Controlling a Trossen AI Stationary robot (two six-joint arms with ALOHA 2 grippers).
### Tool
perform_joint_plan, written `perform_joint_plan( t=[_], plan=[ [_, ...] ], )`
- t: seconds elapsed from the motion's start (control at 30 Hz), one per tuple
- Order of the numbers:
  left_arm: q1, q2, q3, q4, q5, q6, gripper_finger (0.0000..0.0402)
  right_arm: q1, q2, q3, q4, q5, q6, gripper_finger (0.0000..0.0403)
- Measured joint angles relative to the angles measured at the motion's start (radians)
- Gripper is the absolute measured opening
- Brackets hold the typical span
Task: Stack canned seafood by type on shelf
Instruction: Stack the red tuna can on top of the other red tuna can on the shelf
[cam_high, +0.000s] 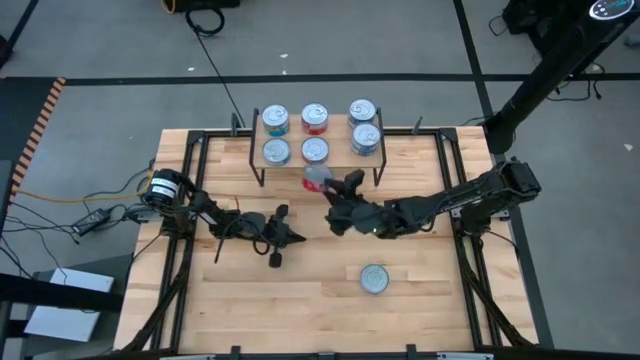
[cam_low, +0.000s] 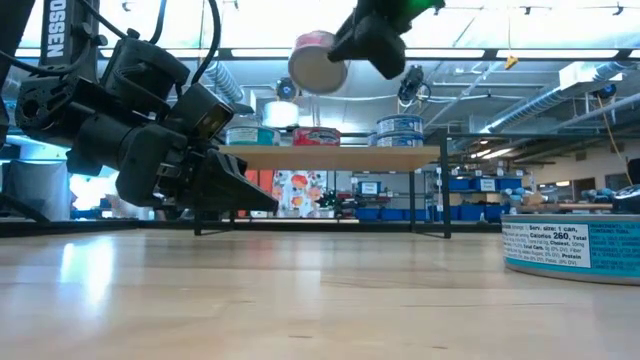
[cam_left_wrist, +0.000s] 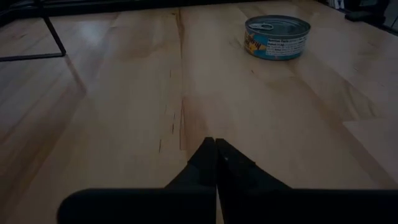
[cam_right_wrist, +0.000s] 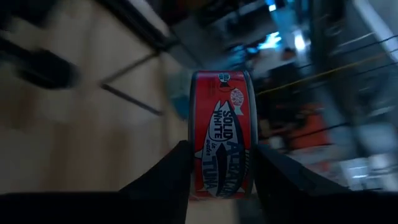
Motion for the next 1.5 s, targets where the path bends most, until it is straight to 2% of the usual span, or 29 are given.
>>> perform_joint_plan(
  t=[0.17, 0.27, 0.43, 0.67, 0.9, 1.03, 1.3, 1.5],
  plan=[
    [0.000, 0.000, 0.000, 0.000, -0.001, 0.000, 0.0000, -0.088, 0.000, 0.000, 0.080, 0.018, -0.223, 0.0155],
    [0.000, 0.000, 0.000, 0.000, -0.001, 0.000, 0.0000, -0.143, 0.002, 0.000, 0.070, -0.008, -0.262, 0.0155],
    [0.000, 0.000, 0.000, 0.000, 0.000, 0.000, 0.0000, -0.210, 0.002, 0.000, 0.067, -0.110, -0.301, 0.0155],
    [0.000, 0.000, 0.000, -0.001, 0.000, 0.005, 0.0000, -0.265, 0.003, 0.000, 0.014, -0.209, -0.303, 0.0155],
    [0.000, 0.000, 0.000, -0.001, 0.000, 0.006, 0.0000, -0.296, 0.054, 0.000, 0.024, -0.243, -0.308, 0.0155],
    [0.000, 0.000, 0.005, -0.005, 0.001, 0.005, 0.0000, -0.304, 0.092, 0.002, 0.043, -0.226, -0.329, 0.0157],
    [0.000, 0.000, 0.006, -0.013, 0.001, 0.008, 0.0000, -0.302, 0.113, 0.001, 0.089, -0.194, -0.335, 0.0205],
    [0.000, 0.000, 0.006, -0.013, 0.001, 0.008, 0.0000, -0.301, 0.113, 0.045, 0.015, -0.203, -0.196, 0.0243]
  ],
)
